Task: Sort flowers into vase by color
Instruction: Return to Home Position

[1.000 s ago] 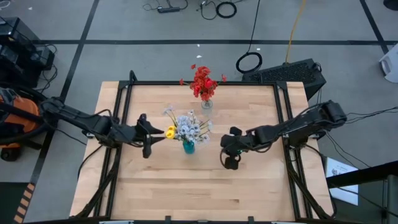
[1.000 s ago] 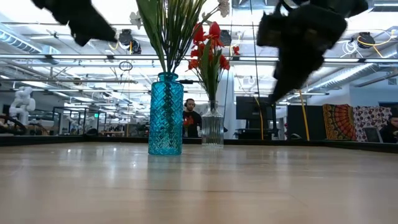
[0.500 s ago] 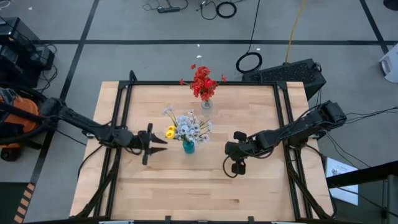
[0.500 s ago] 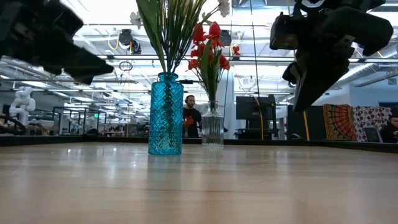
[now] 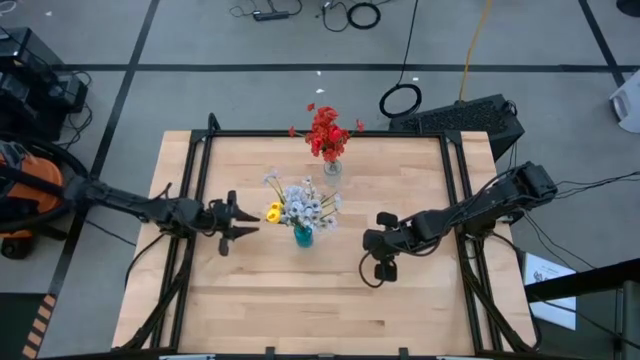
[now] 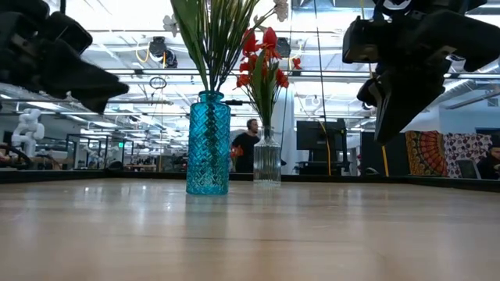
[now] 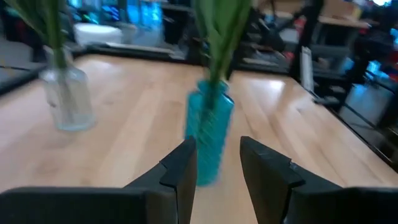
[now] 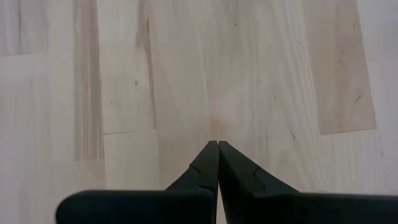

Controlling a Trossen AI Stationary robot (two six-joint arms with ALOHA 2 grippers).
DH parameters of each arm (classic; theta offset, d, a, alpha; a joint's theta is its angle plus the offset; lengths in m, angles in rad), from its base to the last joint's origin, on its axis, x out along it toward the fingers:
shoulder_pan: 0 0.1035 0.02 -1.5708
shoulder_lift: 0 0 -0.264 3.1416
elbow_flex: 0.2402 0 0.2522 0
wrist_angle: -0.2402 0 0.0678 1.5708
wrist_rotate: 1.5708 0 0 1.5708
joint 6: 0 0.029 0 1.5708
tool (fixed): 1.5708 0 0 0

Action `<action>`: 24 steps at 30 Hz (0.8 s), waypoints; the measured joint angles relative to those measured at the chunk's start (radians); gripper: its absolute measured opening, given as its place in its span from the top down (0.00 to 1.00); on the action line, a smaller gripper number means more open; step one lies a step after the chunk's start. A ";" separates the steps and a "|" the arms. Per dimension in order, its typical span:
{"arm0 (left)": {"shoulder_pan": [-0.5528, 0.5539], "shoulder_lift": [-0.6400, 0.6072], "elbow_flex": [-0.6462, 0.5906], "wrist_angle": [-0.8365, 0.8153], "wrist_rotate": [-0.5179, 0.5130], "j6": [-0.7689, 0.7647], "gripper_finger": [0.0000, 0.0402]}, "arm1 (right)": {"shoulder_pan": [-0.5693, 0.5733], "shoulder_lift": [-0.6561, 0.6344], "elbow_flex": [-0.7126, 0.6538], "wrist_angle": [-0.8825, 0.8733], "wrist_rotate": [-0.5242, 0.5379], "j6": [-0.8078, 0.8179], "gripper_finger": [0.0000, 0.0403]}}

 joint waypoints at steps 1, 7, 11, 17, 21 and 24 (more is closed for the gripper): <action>0.004 -0.037 0.000 -0.049 0.024 -0.001 0.68 | 0.002 0.000 0.000 0.001 0.000 -0.001 1.00; 0.032 -0.267 -0.001 -0.211 0.071 0.019 0.68 | 0.010 0.000 0.000 0.019 0.000 -0.013 1.00; 0.075 -0.390 -0.001 -0.217 0.074 0.076 0.68 | 0.010 0.000 0.000 0.022 0.001 -0.020 1.00; 0.179 -0.390 -0.001 -0.229 0.163 0.097 0.68 | 0.010 0.000 0.000 0.060 0.005 -0.026 1.00; 0.237 -0.390 -0.002 -0.214 0.247 0.078 0.68 | 0.013 0.000 0.000 0.089 0.005 -0.035 1.00; 0.253 -0.390 -0.002 -0.221 0.278 0.044 0.68 | 0.025 0.000 0.000 0.098 0.017 -0.042 1.00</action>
